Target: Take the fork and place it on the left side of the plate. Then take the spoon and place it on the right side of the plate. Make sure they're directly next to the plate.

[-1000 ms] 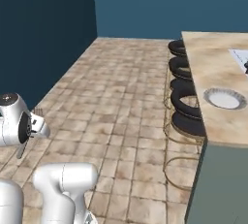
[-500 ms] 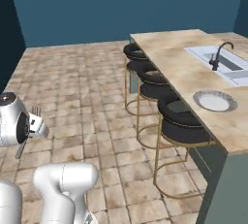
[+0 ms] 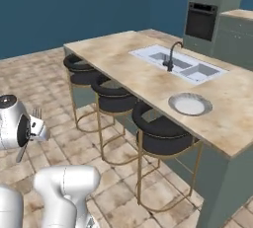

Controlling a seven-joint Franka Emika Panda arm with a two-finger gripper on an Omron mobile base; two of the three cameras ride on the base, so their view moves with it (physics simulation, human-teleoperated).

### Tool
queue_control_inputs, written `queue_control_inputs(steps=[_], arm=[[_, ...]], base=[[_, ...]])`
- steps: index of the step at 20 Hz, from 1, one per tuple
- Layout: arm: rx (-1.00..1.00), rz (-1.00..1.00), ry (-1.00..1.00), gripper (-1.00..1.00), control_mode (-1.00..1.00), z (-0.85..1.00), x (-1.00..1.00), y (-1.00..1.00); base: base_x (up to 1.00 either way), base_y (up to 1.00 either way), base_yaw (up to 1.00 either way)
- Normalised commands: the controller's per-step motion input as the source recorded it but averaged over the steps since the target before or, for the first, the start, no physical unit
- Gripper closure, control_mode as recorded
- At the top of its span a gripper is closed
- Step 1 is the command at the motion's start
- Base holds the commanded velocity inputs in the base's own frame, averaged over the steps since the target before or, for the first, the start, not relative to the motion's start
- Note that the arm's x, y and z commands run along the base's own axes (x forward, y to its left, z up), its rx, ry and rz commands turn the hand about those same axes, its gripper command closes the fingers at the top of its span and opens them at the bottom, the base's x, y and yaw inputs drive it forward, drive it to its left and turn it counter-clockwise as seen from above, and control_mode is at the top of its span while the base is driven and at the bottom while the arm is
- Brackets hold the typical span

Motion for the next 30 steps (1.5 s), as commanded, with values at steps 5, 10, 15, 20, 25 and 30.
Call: queue_control_inputs(steps=[5,10,15,20,25,30], arm=[[0.0,0.0,0.0,1.0,1.0,0.0,0.0,0.0],[0.0,0.0,0.0,1.0,1.0,0.0,0.0,0.0],[0.0,0.0,0.0,1.0,1.0,0.0,0.0,0.0],[0.0,0.0,0.0,1.0,1.0,0.0,0.0,0.0],[0.0,0.0,0.0,1.0,1.0,0.0,0.0,0.0],[0.0,0.0,0.0,1.0,1.0,0.0,0.0,0.0]], base=[[1.0,0.57,-0.63],[0.92,0.6,-0.59],[0.76,0.58,-0.53],[0.38,0.37,-0.34],[0.32,0.32,-0.24],[0.02,0.02,-0.06]])
